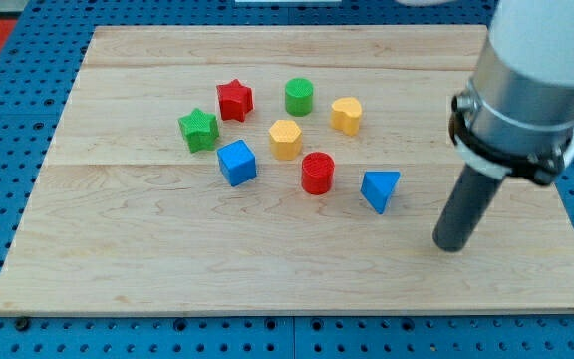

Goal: Push the blue triangle to the top right of the red circle

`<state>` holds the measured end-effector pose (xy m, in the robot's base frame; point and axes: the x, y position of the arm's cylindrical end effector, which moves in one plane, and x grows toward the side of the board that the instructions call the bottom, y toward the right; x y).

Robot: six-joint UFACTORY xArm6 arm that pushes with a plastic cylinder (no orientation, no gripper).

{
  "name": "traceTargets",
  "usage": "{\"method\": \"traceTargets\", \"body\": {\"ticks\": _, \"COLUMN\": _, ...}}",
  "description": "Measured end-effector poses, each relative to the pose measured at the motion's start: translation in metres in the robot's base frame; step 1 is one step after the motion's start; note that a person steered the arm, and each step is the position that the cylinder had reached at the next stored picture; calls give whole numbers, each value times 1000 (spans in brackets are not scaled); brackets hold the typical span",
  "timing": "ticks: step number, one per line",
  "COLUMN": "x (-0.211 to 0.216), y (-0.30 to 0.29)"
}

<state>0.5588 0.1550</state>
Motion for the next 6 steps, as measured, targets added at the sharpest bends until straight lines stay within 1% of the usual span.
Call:
{"method": "traceTargets", "body": {"ticks": 1, "x": -31, "y": -30}}
{"method": "traceTargets", "body": {"ticks": 2, "x": -78, "y": -42}}
{"method": "traceTargets", "body": {"ticks": 3, "x": -70, "y": -56}}
{"method": "traceTargets", "body": {"ticks": 4, "x": -47, "y": -65}}
{"method": "traceTargets", "body": {"ticks": 5, "x": -79, "y": -78}}
{"method": "traceTargets", "body": {"ticks": 6, "x": -102, "y": -77}}
